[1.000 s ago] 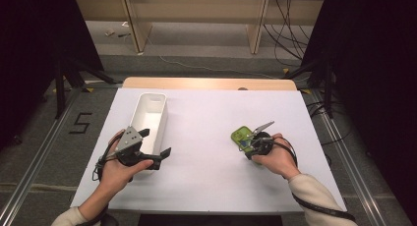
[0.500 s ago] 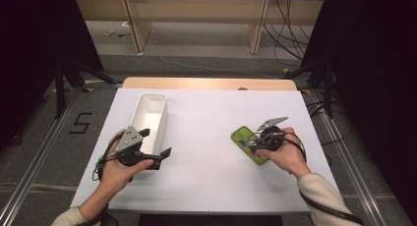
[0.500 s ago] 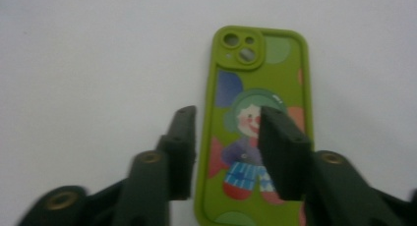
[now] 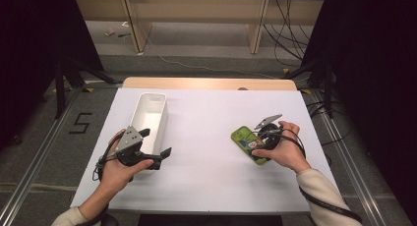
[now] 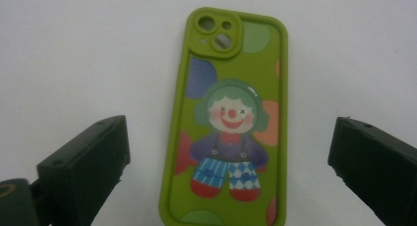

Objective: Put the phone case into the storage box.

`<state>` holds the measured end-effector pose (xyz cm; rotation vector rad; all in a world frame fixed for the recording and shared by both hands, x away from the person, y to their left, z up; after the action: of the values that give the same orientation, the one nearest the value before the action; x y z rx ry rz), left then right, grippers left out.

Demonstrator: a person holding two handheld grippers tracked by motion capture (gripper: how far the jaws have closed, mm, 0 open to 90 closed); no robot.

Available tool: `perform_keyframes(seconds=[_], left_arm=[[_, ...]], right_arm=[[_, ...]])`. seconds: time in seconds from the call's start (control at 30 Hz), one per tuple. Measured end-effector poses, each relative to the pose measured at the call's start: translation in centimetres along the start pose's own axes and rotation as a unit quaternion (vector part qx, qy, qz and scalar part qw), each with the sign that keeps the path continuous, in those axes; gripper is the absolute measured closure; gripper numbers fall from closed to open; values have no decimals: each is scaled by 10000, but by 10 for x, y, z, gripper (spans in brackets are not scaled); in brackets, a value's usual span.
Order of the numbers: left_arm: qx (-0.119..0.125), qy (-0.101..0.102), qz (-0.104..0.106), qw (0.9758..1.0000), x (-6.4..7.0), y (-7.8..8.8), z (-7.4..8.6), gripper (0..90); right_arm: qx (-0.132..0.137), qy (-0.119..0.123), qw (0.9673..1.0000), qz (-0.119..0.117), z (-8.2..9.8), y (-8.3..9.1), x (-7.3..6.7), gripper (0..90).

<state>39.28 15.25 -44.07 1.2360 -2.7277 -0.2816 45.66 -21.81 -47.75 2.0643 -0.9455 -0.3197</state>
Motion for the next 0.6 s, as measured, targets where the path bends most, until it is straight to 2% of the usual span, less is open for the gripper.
perform_keyframes(seconds=[0.03, 0.1, 0.27, 0.6], left_arm=[[1, -1, 1, 10000, 0, 0, 0, 0], [2, 2, -1, 10000, 0, 0, 0, 0], [2, 14, -3, 10000, 0, 0, 0, 0], [0, 9, 4, 10000, -1, -1, 0, 0]], right_arm=[[-21, 67, 10000, 16, -1, -1, 1, 29], [-124, 13, 9999, 53, -2, -3, 1, 25], [-378, 67, 9992, 110, -3, -11, 2, 24], [-807, 123, 9966, 84, -5, -28, 0, 25]])
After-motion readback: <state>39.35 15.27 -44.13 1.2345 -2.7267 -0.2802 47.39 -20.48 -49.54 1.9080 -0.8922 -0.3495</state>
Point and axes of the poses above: each handheld gripper's, and its own axes: y roughly backward along the jaws, z roughly out of its underside, x roughly to its right, the point moved 5 cm from there along -y, roughly forward along the jaws, and after that the axes turned 8 degrees about x, right-handed, at the moved point
